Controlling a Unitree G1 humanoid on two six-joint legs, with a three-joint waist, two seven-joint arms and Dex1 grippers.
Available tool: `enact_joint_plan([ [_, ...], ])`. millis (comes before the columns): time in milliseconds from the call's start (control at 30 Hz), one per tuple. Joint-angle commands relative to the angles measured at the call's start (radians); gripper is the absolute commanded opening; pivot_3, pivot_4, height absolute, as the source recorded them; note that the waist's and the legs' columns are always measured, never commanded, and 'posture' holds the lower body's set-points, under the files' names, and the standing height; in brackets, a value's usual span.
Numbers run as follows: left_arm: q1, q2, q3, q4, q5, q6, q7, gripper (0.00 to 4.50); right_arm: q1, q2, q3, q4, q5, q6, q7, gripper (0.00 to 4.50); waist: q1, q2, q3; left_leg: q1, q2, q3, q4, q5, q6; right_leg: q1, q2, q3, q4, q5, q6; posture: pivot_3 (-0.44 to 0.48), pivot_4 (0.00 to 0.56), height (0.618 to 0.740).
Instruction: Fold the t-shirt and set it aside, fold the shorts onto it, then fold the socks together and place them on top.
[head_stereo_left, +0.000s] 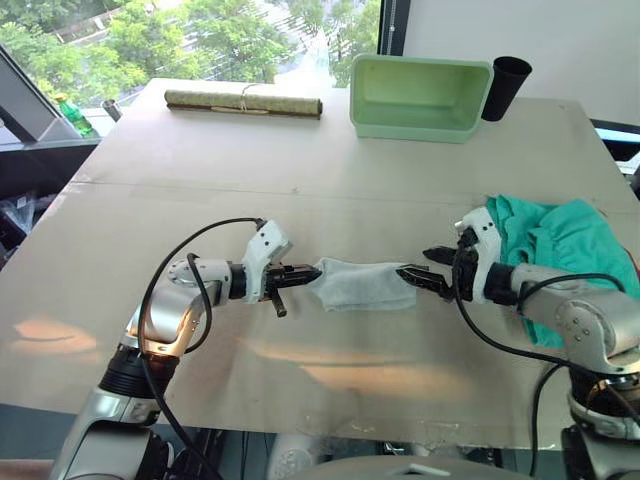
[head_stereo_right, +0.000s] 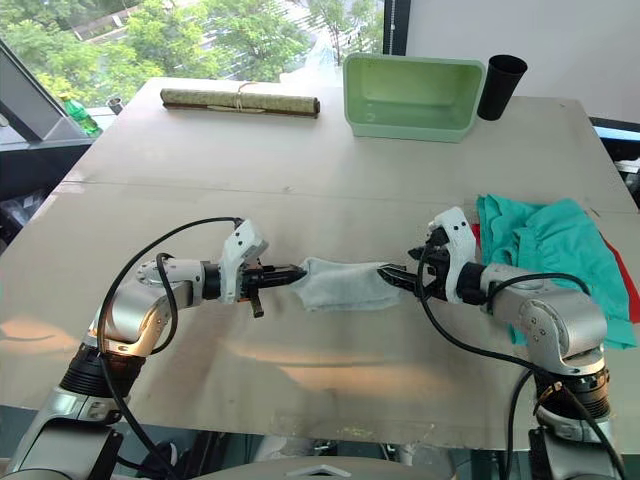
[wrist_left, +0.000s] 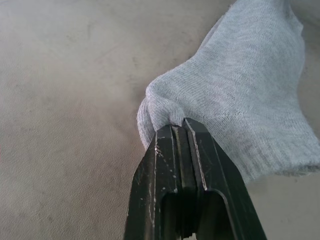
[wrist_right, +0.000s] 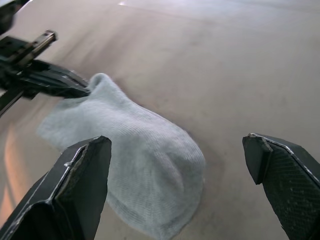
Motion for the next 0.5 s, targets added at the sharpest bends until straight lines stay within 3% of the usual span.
enact_joint_plan([
  [33, -0.003, 0.000, -0.009, -0.008, 0.006, -0.002, -0.006, 0.00, 0.018, 0.020, 0.046, -0.038, -0.053, -0.038, -0.084, 4.43, 0.000, 0.000, 0.000, 0.000, 0.000, 0.000, 0.000, 0.000, 0.000, 0.000, 0.000, 0.000, 0.000, 0.000, 0.000, 0.000, 0.150, 0.735],
  [300, 0.000, 0.002, -0.003, -0.019, 0.004, -0.004, -0.002, 0.00, 0.091, -0.157, 0.367, -0.073, -0.299, -0.245, -0.096, 4.43, 0.001, 0.000, 0.000, 0.000, 0.000, 0.000, 0.000, 0.000, 0.001, 0.000, 0.001, 0.000, -0.001, 0.000, 0.000, 0.000, 0.150, 0.735],
  [500, -0.009, -0.041, 0.027, 0.007, 0.015, -0.119, 0.021, 0.00, 0.115, -0.207, 0.497, -0.045, -0.418, -0.334, -0.089, 4.43, 0.001, -0.002, -0.002, 0.000, 0.000, 0.000, 0.000, 0.000, 0.000, 0.000, 0.001, 0.000, -0.001, 0.000, 0.000, 0.000, 0.150, 0.735],
])
